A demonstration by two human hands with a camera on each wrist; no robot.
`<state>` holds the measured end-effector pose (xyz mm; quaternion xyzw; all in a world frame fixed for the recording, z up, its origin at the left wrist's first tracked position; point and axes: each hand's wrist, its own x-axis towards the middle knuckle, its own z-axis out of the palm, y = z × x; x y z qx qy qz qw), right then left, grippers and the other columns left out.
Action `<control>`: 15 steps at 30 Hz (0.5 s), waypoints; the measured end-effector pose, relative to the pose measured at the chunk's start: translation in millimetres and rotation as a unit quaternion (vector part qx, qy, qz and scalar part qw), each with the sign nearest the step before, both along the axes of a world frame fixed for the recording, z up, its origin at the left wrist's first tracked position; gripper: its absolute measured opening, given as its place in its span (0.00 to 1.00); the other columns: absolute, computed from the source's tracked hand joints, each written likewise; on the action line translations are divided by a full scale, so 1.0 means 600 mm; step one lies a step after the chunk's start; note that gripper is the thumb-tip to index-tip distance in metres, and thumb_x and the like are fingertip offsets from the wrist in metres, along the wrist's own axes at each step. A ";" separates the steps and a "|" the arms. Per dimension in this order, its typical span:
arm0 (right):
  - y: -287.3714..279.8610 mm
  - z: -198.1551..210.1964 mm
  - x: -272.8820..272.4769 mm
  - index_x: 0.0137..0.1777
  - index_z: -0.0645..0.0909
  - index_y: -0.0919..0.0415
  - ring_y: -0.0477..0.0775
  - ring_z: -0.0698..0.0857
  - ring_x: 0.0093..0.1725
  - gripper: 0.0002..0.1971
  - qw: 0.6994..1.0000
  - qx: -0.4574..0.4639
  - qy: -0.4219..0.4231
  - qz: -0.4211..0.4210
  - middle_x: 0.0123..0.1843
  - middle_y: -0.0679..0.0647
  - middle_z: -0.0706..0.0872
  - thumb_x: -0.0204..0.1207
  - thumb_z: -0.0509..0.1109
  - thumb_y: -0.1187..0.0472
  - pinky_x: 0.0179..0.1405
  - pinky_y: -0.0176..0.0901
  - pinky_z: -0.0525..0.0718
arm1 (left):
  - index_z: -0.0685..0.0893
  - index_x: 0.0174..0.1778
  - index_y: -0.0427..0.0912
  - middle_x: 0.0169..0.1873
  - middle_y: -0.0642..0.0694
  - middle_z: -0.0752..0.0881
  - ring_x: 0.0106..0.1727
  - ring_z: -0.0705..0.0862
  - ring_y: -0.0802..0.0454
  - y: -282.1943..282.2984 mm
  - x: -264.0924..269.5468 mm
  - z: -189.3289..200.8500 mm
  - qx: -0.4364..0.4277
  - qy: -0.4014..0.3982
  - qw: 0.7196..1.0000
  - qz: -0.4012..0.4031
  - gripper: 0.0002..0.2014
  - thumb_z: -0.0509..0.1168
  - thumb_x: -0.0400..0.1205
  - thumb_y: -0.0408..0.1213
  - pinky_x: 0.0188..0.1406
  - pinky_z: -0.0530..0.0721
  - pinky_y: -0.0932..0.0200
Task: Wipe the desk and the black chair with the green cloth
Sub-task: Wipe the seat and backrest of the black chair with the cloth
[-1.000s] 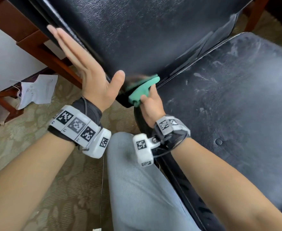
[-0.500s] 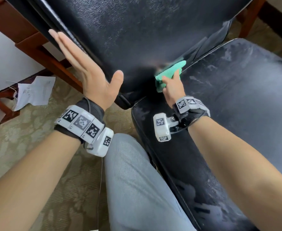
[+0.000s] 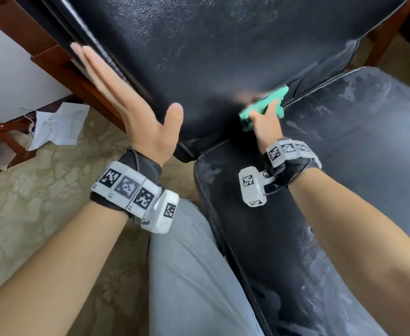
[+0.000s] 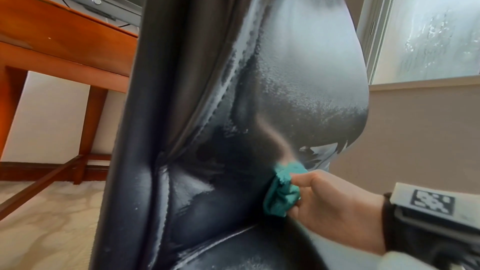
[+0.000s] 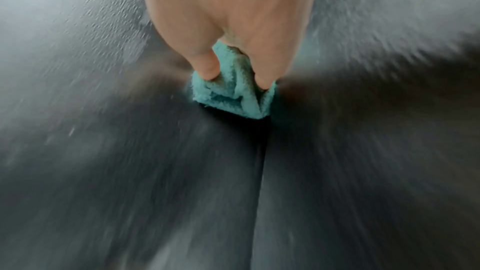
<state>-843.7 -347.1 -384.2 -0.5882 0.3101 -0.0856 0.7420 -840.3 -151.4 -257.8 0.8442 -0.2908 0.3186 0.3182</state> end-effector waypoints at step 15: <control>0.032 0.031 -0.034 0.83 0.39 0.41 0.50 0.78 0.41 0.41 0.952 0.279 -0.117 -0.046 0.72 0.56 0.71 0.80 0.50 0.78 0.41 0.44 0.79 | 0.41 0.66 0.04 0.68 0.07 0.44 0.74 0.46 0.12 0.003 -0.004 -0.002 0.002 0.010 1.000 0.007 0.53 0.57 0.78 0.55 0.79 0.45 0.36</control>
